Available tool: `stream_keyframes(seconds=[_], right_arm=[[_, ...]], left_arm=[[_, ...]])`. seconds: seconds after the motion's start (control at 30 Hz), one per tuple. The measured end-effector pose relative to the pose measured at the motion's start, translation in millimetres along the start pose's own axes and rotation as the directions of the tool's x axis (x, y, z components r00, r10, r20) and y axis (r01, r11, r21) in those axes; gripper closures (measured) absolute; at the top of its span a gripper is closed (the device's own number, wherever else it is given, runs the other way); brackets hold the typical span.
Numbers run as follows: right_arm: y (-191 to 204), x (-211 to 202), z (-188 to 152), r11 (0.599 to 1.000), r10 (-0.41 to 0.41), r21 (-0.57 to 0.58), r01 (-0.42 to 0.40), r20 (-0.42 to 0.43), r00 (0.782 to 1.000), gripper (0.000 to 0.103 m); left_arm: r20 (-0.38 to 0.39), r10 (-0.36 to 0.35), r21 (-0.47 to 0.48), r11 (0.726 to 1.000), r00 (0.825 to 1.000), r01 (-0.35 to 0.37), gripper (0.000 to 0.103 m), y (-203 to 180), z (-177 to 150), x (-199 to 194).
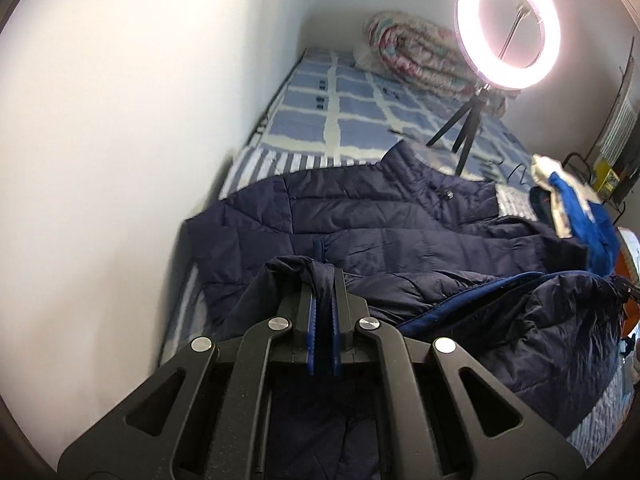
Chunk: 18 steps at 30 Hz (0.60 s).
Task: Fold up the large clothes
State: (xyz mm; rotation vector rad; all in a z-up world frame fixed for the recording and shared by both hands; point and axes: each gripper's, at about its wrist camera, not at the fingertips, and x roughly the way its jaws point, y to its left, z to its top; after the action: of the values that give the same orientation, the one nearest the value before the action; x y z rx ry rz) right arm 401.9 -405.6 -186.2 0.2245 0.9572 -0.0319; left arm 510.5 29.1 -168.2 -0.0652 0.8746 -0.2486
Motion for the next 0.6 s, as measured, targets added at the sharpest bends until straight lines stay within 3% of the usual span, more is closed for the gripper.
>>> stream_keyframes(seconds=[0.13,0.3,0.43,0.5,0.57,0.6], right_arm=[[-9.5,40.6,0.0,1.0,-0.029,-0.001,0.029,-0.048,0.998,0.102],[-22.8,63.5,-6.7,1.0,0.015,0.018,-0.014,-0.093,0.996,0.1],[-31.3,61.1,-8.1,0.997,0.077,0.039,-0.073,-0.094,0.993,0.09],[-37.1,55.4,-6.8,0.992,0.117,0.056,-0.113,-0.083,0.99,0.087],[-41.2,52.1,-5.8,0.989,0.138,0.061,-0.134,-0.081,0.987,0.084],[-43.1,50.2,-5.7,0.988,0.147,0.064,-0.142,-0.086,0.985,0.082]], left_arm=[[-0.064,0.01,0.014,1.0,0.998,-0.009,0.099,2.2,-3.8,42.1],[-0.108,-0.016,-0.028,1.0,0.994,0.013,0.094,11.9,-2.4,61.0],[-0.108,-0.039,-0.017,0.999,0.993,0.038,0.088,11.4,9.5,54.0],[-0.101,-0.054,-0.008,0.999,0.993,0.054,0.081,10.5,18.7,46.8],[-0.086,-0.069,-0.014,0.998,0.994,0.069,0.059,11.3,28.0,38.5],[-0.073,-0.06,-0.017,0.998,0.995,0.059,0.054,12.6,32.1,34.7]])
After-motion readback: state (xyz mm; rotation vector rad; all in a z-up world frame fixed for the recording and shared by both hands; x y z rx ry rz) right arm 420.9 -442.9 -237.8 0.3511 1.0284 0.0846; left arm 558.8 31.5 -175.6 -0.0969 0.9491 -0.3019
